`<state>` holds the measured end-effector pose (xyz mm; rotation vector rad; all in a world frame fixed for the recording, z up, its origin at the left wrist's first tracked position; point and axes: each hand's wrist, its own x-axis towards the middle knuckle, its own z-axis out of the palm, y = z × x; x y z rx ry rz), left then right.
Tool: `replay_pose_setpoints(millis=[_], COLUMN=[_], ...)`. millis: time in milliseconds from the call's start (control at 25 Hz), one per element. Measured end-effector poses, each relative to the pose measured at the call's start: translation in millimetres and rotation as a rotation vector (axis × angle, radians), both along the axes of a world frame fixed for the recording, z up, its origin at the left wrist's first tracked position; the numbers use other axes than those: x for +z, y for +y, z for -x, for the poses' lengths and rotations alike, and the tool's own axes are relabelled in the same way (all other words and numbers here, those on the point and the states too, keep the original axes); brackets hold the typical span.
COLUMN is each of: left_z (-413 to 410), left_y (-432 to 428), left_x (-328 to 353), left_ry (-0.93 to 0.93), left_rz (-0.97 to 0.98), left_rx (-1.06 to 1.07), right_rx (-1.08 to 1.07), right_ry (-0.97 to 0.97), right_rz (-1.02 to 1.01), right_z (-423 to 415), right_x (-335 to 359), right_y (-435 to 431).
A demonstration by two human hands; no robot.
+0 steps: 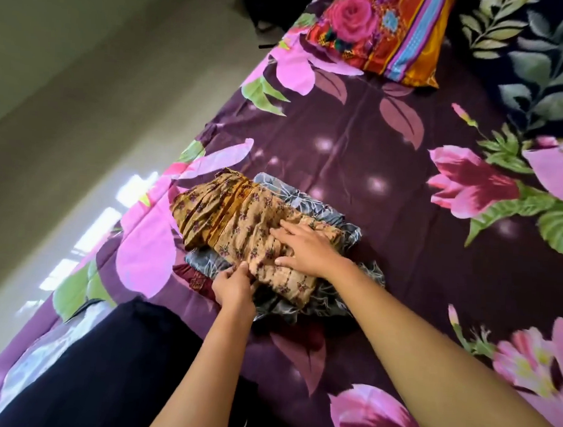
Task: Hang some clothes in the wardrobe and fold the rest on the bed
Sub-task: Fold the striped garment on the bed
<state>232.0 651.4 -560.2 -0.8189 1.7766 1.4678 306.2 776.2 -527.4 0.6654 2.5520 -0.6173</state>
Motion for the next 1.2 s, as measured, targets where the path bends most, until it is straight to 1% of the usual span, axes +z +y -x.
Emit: replay_pose_setpoints(millis=[80, 200, 280, 320, 400, 480, 560, 640, 680, 720, 760, 840, 920, 1000, 1080, 1200], left_z=[-5, -22, -40, -49, -66, -80, -94, -113, -123, -134, -149, -189, -235, -283, -331, -410], left_y=[-3, -13, -20, -22, -23, -21, -19, -16, -14, -12, -11, -13, -21, -32, -44, -64], left_x=[5, 21, 41, 52, 68, 86, 103, 126, 140, 154, 168, 195, 220, 241, 254, 269], left_ry=[0.063, 0.174, 0.269, 0.327, 0.438, 0.550, 0.712, 0.909, 0.968, 0.997, 0.981, 0.910, 0.845, 0.864, 0.939, 0.988], left_rz=[0.061, 0.212, 0.237, 0.192, 0.118, 0.123, 0.204, 0.371, 0.437, 0.447, 0.400, 0.238, 0.154, 0.176, 0.211, 0.119], left_rx=[-0.040, -0.116, -0.268, -0.390, -0.703, -1.017, -1.359, -1.755, -1.902, -1.999, -2.067, -2.205, -2.403, -2.563, -2.640, -2.689], right_rx=[-0.021, -0.055, -0.103, -0.143, -0.207, -0.241, -0.287, -0.367, -0.390, -0.401, -0.418, -0.459, -0.536, -0.609, -0.671, -0.800], right_ry=[0.031, 0.065, 0.078, 0.081, 0.084, 0.108, 0.105, 0.025, -0.042, -0.111, -0.168, -0.245, -0.258, -0.241, -0.248, -0.230], right_rz=[-0.012, -0.040, -0.022, 0.010, 0.065, 0.038, -0.041, -0.084, -0.083, -0.060, -0.019, 0.048, 0.088, 0.101, 0.097, 0.092], right_z=[-9, -25, -37, -44, -58, -83, -116, -159, -180, -200, -226, -279, -335, -387, -437, -517], right_x=[1, 9, 16, 21, 31, 46, 64, 90, 104, 116, 129, 152, 175, 199, 220, 238], right_y=[-4, -21, -34, -38, -46, -57, -66, -74, -77, -80, -85, -99, -115, -135, -156, -190])
